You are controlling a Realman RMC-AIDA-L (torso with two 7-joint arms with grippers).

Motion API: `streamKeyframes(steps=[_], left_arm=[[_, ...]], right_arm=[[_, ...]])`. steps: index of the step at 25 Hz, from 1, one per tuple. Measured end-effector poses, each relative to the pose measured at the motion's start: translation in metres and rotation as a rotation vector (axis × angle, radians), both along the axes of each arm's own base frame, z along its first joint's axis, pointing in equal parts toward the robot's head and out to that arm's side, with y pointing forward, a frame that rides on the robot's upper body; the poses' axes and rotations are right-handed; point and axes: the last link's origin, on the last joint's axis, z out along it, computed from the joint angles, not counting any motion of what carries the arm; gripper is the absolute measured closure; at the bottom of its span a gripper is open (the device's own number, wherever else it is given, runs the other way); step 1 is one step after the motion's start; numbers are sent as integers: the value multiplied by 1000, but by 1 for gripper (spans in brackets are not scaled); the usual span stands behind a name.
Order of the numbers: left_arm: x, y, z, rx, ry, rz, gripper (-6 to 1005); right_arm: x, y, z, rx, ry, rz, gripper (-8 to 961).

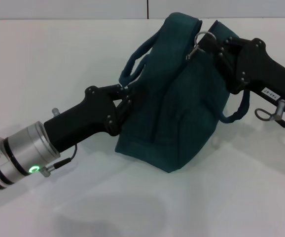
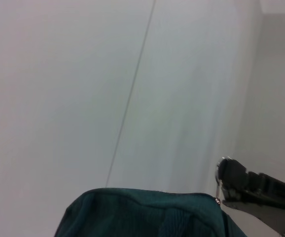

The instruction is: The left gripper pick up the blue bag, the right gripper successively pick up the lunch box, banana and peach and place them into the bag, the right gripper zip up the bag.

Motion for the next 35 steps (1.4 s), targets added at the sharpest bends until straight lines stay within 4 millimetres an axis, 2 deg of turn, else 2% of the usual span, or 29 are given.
streamKeyframes(steps=[8,15,21,25,30,33,35], left_arm=[[1,-5,-1,-21,16,-39,951],[-1,-13,-3,-41,39,-78,950],[-3,-16,0,-39,35,-84,951],[-11,-14,13,48,-5,-27,950],[-19,-8,28,160,-61,65,951],[-19,0,31,174,-53,74,951],[-16,6,31,173,-40,70,951]], right_arm=[[1,5,7,35,17,-19,944],[10,22,18,103,10,-109,943],[15,31,20,122,-12,-159,943],[18,21,19,129,-5,-136,943],[22,-13,21,103,61,-46,943],[22,-29,20,83,88,5,943],[23,-31,20,82,88,11,943]])
